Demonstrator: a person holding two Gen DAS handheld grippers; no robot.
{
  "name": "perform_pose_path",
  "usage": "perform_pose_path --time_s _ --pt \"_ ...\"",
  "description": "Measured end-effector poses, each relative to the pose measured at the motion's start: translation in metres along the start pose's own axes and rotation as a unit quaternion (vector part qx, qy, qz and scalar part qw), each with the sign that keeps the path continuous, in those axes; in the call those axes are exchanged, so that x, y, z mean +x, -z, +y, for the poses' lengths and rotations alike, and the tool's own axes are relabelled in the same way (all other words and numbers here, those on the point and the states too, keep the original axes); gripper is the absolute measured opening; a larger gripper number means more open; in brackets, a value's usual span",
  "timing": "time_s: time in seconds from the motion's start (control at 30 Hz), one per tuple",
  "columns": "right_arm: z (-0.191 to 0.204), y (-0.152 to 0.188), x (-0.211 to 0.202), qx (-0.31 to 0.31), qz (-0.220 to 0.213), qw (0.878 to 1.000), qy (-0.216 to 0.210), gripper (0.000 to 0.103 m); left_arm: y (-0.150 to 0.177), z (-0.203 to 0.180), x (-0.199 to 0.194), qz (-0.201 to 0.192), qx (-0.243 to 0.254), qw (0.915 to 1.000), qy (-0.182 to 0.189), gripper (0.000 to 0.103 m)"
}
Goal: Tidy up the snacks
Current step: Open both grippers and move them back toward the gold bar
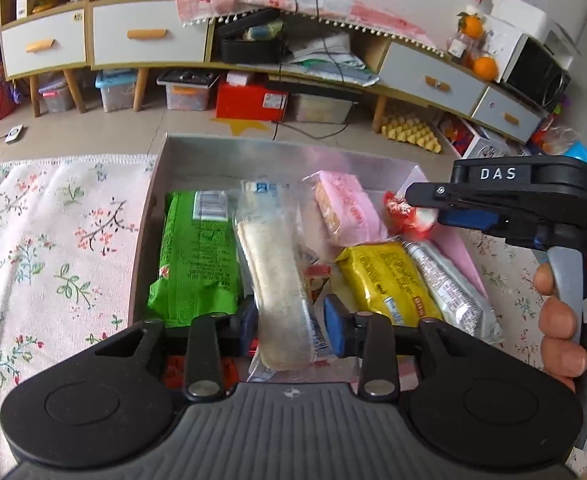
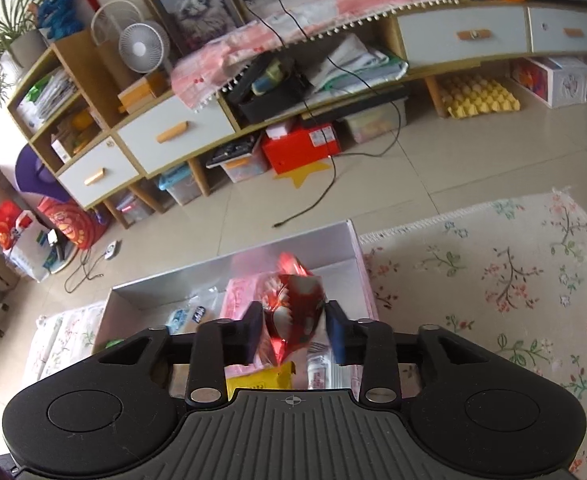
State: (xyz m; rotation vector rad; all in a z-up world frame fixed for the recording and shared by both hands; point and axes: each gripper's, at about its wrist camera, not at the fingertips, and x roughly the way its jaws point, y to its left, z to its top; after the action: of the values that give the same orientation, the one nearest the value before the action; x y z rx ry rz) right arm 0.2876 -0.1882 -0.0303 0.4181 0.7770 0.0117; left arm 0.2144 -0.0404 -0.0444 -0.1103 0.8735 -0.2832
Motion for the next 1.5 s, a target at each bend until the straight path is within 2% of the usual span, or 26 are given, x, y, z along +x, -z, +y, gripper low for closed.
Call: perform_pose_path --time_s 0.07,0.3,0.5,0.53,0.57,0.67,0.8,0.93,1.07,1.13,1.2,1.3,1.33,1.4,1.43,1.5 --pt "0.0 -0.003 -0.008 0.006 -0.004 1.0 -0.008 0.038 -0.001 -0.002 -0.005 -0.013 0.002 0.9999 -0.003 0.041" --pt "-0.002 -0.011 -0.042 0.044 -0.004 0.998 -0.046 0.038 -0.002 -0.002 -0.026 -0.041 -0.002 0.9991 -0.004 0.042" --pt "0.0 0.004 -0.075 0.042 0.01 0.997 -0.057 0.038 0.006 -0.003 -0.046 -0.049 -0.01 0.9988 0.002 0.045" --pt "0.0 0.008 -0.08 0.036 0.013 0.998 -0.055 0.042 0.008 -0.005 -0.049 -0.048 -0.005 0.9988 0.001 0.046" --pt "-0.001 0.013 -0.086 0.034 0.015 0.998 -0.049 0.045 0.01 -0.008 -0.051 -0.048 0.002 0.9988 -0.001 0.046" --pt "-0.007 0.023 -0.102 0.038 0.02 0.998 -0.041 0.046 0.02 -0.016 -0.058 -0.045 0.03 0.9985 0.001 0.049" --pt "-0.013 0.038 -0.125 0.041 0.021 0.998 -0.045 0.046 0.036 -0.033 -0.061 -0.025 0.074 0.9962 0.039 0.056" --pt "-0.017 0.057 -0.149 0.04 0.023 0.998 -0.05 0.056 0.057 -0.056 -0.058 -0.001 0.148 0.9864 0.071 0.06" --pt "-0.018 0.072 -0.17 0.024 0.022 0.998 -0.057 0.059 0.076 -0.069 -0.053 0.017 0.201 0.9774 0.064 0.059" --pt "-0.017 0.078 -0.178 0.013 0.02 0.998 -0.058 0.063 0.081 -0.066 -0.051 0.027 0.188 0.9801 0.057 0.059" --pt "-0.017 0.085 -0.185 0.006 0.019 0.998 -0.06 0.064 0.08 -0.059 -0.047 0.038 0.152 0.9865 0.05 0.058" --pt "-0.019 0.096 -0.19 0.003 0.025 0.997 -0.067 0.068 0.075 -0.041 -0.042 0.054 0.056 0.9965 0.032 0.063" --pt "-0.02 0.099 -0.19 0.001 0.03 0.997 -0.067 0.07 0.076 -0.033 -0.04 0.064 0.011 0.9974 0.031 0.064" --pt "-0.021 0.103 -0.188 -0.004 0.044 0.997 -0.066 0.071 0.081 -0.02 -0.037 0.078 -0.058 0.9942 0.045 0.063" --pt "-0.022 0.105 -0.186 -0.007 0.05 0.996 -0.067 0.071 0.084 -0.018 -0.037 0.082 -0.072 0.9927 0.052 0.061" --pt "-0.025 0.107 -0.184 -0.008 0.052 0.997 -0.061 0.071 0.086 -0.025 -0.036 0.08 -0.048 0.9942 0.055 0.06"
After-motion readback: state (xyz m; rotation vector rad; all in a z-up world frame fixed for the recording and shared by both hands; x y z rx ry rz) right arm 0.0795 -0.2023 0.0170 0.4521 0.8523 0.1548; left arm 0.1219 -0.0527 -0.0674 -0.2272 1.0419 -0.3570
